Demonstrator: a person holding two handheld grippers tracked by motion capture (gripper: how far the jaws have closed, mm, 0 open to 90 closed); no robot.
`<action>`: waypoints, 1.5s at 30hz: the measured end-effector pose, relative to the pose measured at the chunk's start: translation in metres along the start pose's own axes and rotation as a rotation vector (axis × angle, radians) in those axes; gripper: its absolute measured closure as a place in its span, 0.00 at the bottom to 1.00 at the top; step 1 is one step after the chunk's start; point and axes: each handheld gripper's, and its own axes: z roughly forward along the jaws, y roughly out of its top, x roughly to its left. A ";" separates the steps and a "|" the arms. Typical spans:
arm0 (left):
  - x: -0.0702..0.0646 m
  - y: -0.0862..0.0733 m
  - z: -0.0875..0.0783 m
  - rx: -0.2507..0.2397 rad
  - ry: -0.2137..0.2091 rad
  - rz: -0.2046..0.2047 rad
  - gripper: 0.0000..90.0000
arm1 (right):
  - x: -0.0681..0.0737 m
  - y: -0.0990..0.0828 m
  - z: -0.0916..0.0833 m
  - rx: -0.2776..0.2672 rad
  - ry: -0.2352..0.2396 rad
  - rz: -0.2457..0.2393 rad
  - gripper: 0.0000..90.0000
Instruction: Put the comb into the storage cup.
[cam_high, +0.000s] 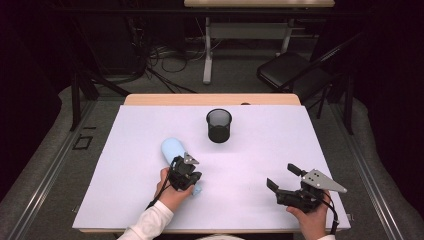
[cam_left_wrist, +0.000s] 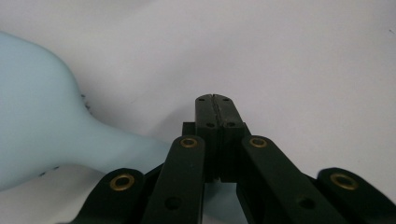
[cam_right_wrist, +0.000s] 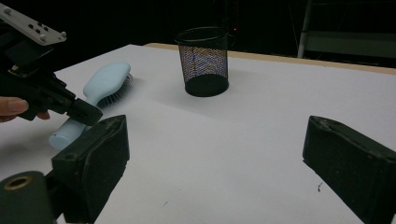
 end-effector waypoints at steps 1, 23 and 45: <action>0.000 0.000 0.000 0.000 0.000 0.000 1.00 | 0.000 0.000 0.000 -0.002 0.000 0.002 0.08; 0.004 -0.018 -0.019 0.043 0.063 0.022 1.00 | -0.001 0.000 -0.001 -0.006 -0.002 -0.002 0.08; 0.025 -0.038 -0.035 0.083 0.131 -0.034 1.00 | 0.000 0.000 -0.001 -0.004 0.002 0.002 0.09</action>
